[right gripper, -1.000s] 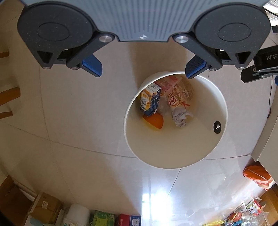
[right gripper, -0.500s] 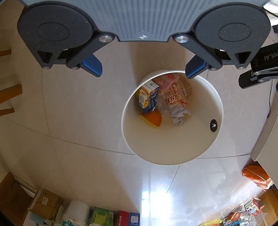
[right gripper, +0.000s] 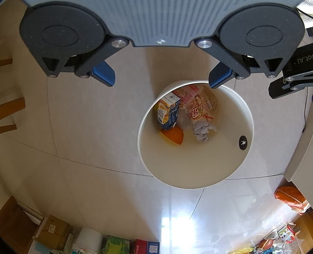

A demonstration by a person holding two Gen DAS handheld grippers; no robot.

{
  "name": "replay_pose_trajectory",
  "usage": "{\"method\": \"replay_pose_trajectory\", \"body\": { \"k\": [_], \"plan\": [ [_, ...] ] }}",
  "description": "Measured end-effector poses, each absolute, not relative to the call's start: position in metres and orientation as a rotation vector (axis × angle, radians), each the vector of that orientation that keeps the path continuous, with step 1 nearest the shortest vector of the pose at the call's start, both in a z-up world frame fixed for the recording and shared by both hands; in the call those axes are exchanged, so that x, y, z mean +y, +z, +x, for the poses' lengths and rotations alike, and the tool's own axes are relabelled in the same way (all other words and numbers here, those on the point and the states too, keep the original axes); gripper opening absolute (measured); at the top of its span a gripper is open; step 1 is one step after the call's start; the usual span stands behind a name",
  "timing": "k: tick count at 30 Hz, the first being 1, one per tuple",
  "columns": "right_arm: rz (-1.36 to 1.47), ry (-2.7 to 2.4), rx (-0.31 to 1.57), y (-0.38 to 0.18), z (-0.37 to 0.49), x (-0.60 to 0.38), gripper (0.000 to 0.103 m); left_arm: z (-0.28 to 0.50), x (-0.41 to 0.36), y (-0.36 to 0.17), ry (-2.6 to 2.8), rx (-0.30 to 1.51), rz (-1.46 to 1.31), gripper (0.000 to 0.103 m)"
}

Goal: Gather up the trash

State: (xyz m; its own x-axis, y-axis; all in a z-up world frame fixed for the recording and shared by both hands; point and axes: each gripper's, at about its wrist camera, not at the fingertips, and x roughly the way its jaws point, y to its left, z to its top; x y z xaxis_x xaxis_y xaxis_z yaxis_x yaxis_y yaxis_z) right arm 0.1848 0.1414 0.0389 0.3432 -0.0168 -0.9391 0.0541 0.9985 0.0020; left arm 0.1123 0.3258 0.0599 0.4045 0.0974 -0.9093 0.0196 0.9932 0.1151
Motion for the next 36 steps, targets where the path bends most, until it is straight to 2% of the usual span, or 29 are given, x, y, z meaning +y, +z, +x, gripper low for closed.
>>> {"method": "replay_pose_trajectory", "body": {
  "k": [36],
  "plan": [
    [0.029,-0.04,1.227,0.0358,0.1847,0.144,0.103,0.1129,0.3266,0.0594,0.055,1.155,0.103,0.094]
  ]
}}
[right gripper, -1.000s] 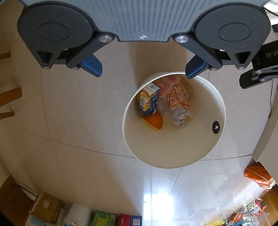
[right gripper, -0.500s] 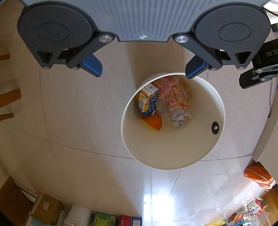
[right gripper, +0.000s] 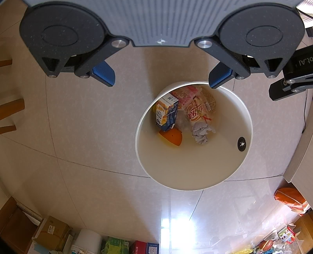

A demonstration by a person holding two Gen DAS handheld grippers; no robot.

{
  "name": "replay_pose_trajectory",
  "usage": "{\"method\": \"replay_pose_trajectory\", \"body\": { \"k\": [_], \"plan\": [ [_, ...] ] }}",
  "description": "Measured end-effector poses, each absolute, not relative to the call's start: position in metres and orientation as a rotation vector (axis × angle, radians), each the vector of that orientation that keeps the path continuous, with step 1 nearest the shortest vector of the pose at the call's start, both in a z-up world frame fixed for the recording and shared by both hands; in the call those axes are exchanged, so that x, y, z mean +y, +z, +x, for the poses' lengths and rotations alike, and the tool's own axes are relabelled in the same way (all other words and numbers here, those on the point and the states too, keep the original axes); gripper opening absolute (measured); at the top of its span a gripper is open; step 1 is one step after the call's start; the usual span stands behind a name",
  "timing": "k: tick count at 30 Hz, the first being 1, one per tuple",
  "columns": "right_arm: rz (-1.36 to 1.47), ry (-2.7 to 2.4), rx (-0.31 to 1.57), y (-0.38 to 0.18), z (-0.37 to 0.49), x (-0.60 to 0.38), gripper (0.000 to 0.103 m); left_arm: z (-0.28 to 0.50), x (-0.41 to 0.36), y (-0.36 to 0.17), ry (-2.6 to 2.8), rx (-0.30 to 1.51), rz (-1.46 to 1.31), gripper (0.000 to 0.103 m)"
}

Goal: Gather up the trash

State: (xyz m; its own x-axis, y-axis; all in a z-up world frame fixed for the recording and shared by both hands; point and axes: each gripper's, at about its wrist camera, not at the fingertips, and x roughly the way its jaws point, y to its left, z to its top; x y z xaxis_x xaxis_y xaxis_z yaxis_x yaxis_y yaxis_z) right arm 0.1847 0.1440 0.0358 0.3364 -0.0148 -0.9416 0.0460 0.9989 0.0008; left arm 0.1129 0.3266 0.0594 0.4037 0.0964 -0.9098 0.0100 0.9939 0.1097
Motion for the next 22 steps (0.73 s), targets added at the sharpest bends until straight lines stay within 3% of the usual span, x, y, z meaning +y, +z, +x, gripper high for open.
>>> {"method": "replay_pose_trajectory", "body": {
  "k": [22],
  "plan": [
    [0.036,-0.046,1.224,0.0358,0.1851,0.1454,0.103,0.1129,0.3278,0.0607,0.05,1.154,0.097,0.094]
  ]
}}
